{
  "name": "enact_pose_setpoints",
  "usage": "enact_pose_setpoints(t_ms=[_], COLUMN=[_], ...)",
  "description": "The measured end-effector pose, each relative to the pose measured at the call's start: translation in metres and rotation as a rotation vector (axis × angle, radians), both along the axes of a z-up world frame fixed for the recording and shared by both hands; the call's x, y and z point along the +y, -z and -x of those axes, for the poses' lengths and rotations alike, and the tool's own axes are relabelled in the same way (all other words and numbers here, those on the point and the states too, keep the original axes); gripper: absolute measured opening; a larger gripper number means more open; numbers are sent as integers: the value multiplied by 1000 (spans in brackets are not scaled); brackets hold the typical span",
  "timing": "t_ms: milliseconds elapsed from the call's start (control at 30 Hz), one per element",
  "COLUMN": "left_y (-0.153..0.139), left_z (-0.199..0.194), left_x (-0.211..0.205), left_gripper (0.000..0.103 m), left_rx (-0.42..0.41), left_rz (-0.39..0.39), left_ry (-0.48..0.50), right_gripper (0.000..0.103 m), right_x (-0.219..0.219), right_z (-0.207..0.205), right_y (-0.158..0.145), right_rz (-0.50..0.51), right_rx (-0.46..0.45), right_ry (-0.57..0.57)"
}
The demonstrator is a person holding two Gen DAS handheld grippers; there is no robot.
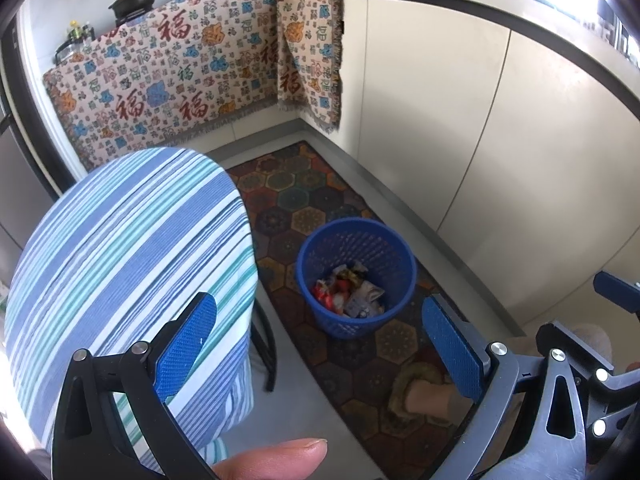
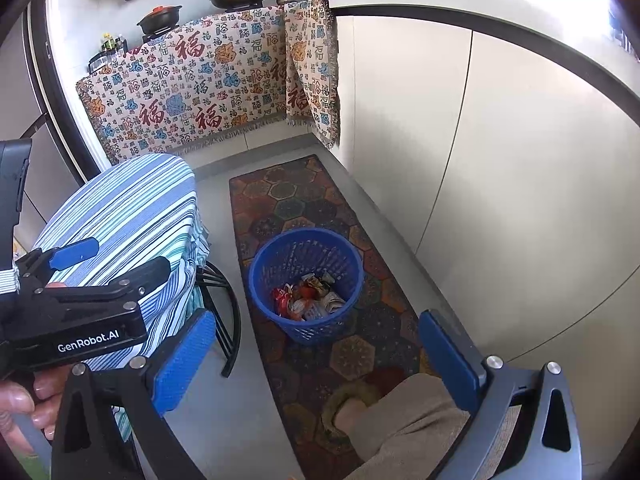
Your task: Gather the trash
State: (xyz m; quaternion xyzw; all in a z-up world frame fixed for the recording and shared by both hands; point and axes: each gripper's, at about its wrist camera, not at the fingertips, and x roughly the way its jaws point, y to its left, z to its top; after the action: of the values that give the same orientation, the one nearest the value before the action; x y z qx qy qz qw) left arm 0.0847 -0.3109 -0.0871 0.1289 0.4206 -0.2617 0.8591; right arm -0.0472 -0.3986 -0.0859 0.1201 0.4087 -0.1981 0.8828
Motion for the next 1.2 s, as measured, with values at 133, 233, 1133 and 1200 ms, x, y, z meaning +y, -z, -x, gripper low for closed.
enact_pose_setpoints(t_ms=[133, 233, 1133, 1200], left_y=[0, 0, 0, 0], left_z=[0, 0, 4, 4], left_x=[0, 1, -3, -3], left_gripper=[102, 102, 102, 102], left_rx=[-1, 3, 7, 7], left_rz=[0, 4, -6, -7], left_ry=[1, 4, 17, 19], right_gripper=[103, 103, 103, 103], right_x=[0, -1, -1, -1], right_z=[1, 1, 4, 4], right_y=[0, 1, 4, 4], right_rz=[0, -1, -13, -13], right_rx=[0, 0, -1, 0], right_ry=[0, -1, 1, 4])
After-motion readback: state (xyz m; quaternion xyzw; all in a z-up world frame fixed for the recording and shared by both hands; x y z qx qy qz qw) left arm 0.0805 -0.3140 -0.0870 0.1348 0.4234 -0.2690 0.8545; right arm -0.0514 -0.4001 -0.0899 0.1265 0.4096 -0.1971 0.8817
